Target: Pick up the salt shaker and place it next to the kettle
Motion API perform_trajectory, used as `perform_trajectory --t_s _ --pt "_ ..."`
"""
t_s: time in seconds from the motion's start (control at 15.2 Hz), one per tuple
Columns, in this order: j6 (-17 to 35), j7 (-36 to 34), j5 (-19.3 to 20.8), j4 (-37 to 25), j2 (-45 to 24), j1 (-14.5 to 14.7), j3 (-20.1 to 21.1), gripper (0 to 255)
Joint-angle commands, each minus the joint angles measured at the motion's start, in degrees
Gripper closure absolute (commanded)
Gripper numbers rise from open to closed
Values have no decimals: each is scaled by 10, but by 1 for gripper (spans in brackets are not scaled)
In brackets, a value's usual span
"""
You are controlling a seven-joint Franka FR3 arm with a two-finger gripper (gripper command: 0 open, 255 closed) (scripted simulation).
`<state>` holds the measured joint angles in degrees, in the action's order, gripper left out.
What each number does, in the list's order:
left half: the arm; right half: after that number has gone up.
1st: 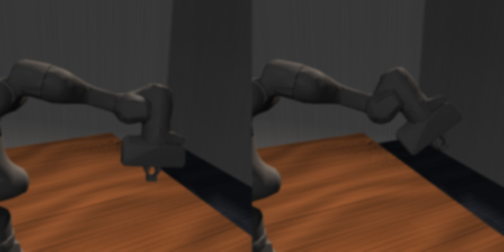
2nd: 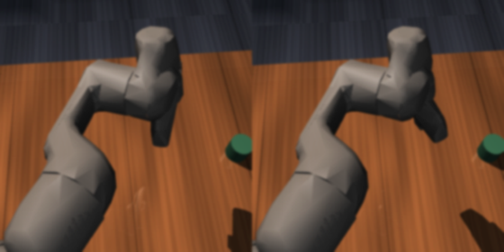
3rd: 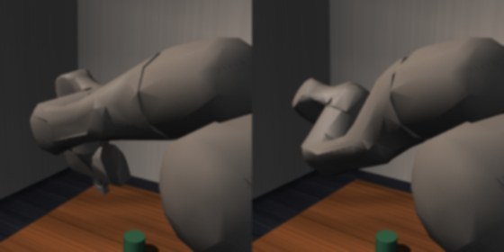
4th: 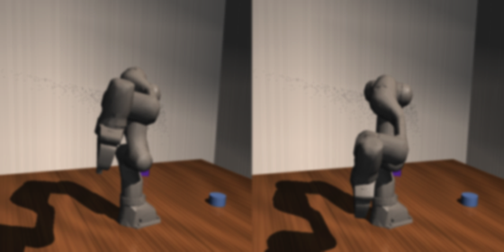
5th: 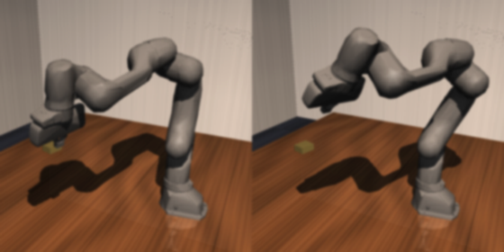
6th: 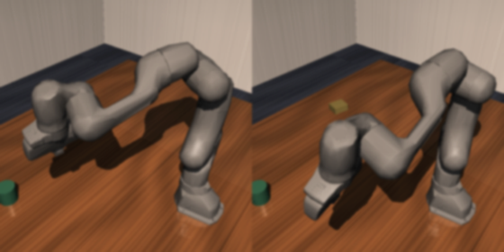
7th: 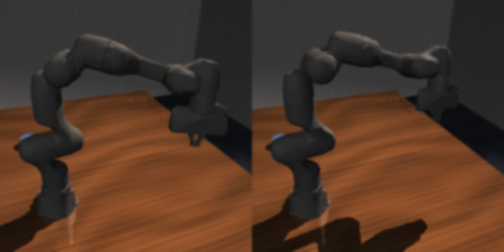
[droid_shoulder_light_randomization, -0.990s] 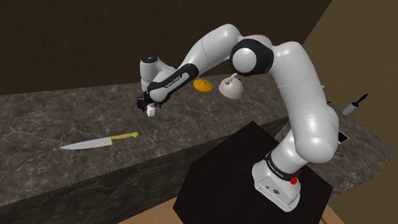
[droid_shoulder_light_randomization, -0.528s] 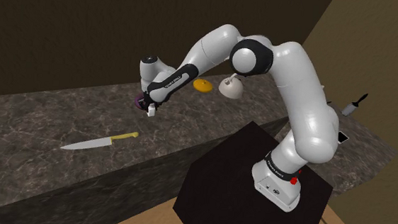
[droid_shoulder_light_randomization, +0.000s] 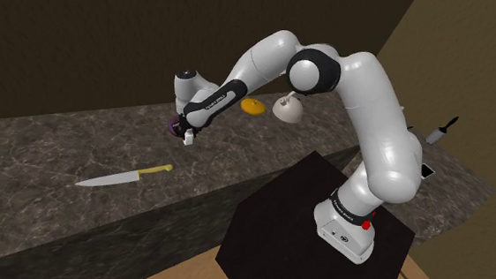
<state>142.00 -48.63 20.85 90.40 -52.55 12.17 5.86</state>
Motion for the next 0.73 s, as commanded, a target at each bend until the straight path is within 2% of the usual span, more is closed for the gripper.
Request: perform_trajectory --t_s 0.0,0.66 --pt "-3 1 -1 3 6 -1 1 255" --pt "-40 12 -11 30 70 -9 12 255"
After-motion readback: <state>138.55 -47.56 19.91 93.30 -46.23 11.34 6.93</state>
